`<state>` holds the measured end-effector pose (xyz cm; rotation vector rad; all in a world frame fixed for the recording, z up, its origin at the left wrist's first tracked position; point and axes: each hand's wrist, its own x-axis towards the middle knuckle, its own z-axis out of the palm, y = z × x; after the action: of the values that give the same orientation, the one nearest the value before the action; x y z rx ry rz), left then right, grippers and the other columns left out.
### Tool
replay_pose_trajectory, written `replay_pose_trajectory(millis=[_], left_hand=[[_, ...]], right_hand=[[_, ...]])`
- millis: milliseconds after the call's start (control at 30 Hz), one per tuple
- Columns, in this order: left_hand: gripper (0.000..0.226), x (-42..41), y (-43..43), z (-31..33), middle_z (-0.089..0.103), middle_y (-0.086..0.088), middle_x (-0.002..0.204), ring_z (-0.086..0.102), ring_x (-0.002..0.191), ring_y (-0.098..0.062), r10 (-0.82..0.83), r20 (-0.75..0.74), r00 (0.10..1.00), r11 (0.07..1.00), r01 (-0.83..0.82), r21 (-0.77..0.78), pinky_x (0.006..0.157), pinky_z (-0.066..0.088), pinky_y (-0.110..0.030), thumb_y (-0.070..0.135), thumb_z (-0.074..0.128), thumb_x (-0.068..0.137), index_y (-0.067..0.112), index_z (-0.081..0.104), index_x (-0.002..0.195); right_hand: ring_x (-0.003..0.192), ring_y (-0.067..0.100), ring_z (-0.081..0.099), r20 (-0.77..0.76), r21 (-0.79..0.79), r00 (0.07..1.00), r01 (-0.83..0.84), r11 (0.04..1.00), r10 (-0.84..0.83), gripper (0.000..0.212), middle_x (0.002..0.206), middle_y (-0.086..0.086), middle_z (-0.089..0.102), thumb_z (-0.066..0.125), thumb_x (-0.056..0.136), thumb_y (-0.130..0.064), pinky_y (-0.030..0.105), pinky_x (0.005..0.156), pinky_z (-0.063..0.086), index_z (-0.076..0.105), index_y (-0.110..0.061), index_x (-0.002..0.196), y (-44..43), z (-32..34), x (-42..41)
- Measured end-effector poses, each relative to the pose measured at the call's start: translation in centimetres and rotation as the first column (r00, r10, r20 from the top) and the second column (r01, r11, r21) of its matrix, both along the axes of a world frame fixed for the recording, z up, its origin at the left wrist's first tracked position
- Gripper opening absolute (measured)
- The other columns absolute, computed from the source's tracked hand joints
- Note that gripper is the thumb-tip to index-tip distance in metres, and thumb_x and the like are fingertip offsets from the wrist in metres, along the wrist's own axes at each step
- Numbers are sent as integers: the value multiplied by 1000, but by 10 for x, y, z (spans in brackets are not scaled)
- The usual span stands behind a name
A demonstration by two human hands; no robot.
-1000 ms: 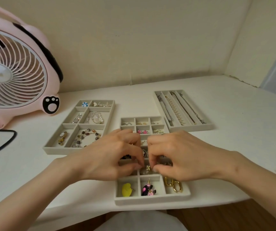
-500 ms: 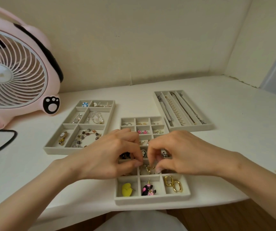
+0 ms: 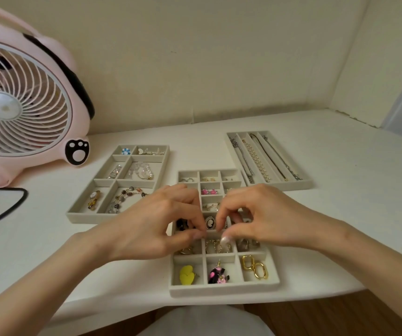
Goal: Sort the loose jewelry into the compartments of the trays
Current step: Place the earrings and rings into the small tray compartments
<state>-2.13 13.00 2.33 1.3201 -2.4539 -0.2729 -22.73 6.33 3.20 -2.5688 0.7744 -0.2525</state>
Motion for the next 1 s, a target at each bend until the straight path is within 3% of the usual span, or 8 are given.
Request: replay_pose_trajectory(millis=[233,467,633,767,867,1000], left_hand=[[20,11,3,5,53,14,89,51,89,-9,35,-19,999,999,-35,-3,78,41,-26,32,49,83,34,66,93],[38,28,14,3,44,20,90,44,85,-2,30,26,999,1000,-30,-3,78,30,-11,16,38,72,38,66,86],[46,34,19,-1,44,20,89,44,83,-3,46,7,999,998,-46,-34,78,29,-9,3,43,71,38,67,87],[37,39,20,-2,46,18,88,46,84,-5,73,-59,996,995,-77,-60,76,32,-13,13,39,74,35,65,87],[33,42,20,-3,47,16,87,47,84,-8,86,-83,993,993,-91,-71,74,35,-18,15,40,75,34,65,86],[30,42,20,-4,48,15,87,48,83,-8,88,-98,991,992,-96,-84,75,34,-16,15,42,77,34,64,84]], right_hand=[[76,3,52,16,9,999,-40,999,40,6,78,-12,60,68,83,-32,16,62,38,72,-35,86,0,2,-1],[73,5,52,34,-28,994,-103,994,104,8,76,-12,58,66,85,-33,17,63,37,73,-34,89,7,-4,15],[67,-1,43,-49,-128,990,-135,983,130,14,71,-14,47,62,87,-31,13,59,26,73,-36,94,16,-5,33],[65,2,36,-121,-200,980,-179,963,157,21,72,-17,41,61,87,-27,11,57,23,71,-39,100,19,-1,45],[73,-1,37,-191,-237,966,-220,946,177,21,76,-19,39,62,87,-27,19,58,25,70,-36,104,20,1,51],[75,1,41,-265,-295,942,-281,913,205,16,90,-14,56,60,87,-27,23,58,26,68,-33,99,21,2,54]])
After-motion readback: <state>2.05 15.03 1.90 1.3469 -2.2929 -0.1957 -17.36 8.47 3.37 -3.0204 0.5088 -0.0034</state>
